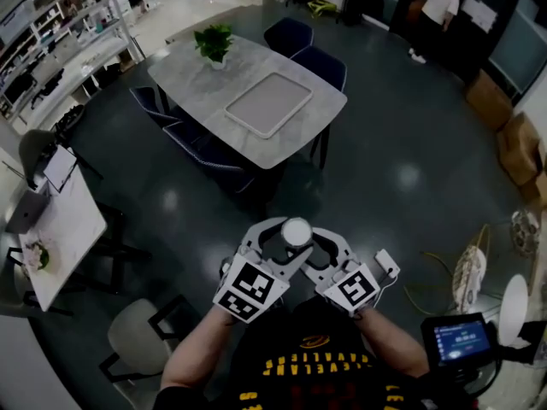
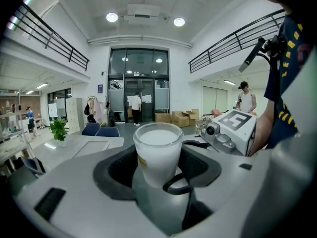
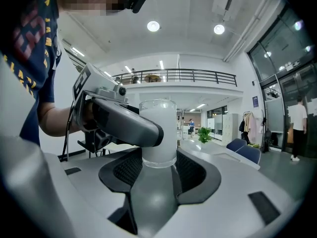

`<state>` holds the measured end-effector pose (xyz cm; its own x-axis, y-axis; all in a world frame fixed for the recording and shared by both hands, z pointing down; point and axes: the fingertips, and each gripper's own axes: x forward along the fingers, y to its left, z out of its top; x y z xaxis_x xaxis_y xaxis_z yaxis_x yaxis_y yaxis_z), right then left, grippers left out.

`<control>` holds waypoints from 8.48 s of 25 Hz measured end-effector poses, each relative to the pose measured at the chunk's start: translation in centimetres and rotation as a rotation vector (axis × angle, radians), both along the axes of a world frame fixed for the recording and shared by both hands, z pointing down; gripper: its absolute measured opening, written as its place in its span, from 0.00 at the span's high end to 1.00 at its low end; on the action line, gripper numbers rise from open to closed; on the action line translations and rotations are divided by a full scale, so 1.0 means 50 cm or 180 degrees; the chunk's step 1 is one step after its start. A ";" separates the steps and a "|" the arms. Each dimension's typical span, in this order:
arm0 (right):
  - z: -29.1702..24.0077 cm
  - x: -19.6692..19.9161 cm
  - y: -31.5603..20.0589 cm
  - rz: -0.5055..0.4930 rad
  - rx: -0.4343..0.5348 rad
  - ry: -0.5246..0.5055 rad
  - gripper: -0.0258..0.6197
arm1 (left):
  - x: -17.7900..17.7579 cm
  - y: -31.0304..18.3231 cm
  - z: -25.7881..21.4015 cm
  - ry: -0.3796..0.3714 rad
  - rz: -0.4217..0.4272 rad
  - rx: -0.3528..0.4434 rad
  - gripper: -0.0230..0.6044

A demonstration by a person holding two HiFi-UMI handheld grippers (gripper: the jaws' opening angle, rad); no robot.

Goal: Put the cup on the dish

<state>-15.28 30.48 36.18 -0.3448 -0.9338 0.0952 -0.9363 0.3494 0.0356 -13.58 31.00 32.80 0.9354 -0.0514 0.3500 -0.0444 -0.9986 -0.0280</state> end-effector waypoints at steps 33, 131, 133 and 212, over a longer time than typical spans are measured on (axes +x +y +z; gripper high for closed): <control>0.023 0.328 -0.386 -0.0486 0.0026 0.0002 0.63 | 0.333 -0.390 0.022 -0.0068 -0.0594 -0.0018 0.55; 0.482 0.644 -1.205 -0.1757 -0.1239 0.1206 0.63 | 0.648 -1.220 0.494 -0.0771 -0.1688 -0.0272 0.55; 0.490 0.641 -1.214 -0.1809 -0.1244 0.1248 0.63 | 0.646 -1.228 0.505 -0.0765 -0.1728 -0.0306 0.55; 0.534 0.647 -1.232 -0.1741 -0.1787 0.0914 0.63 | 0.543 -1.247 0.590 -0.0641 -0.2196 -0.0655 0.52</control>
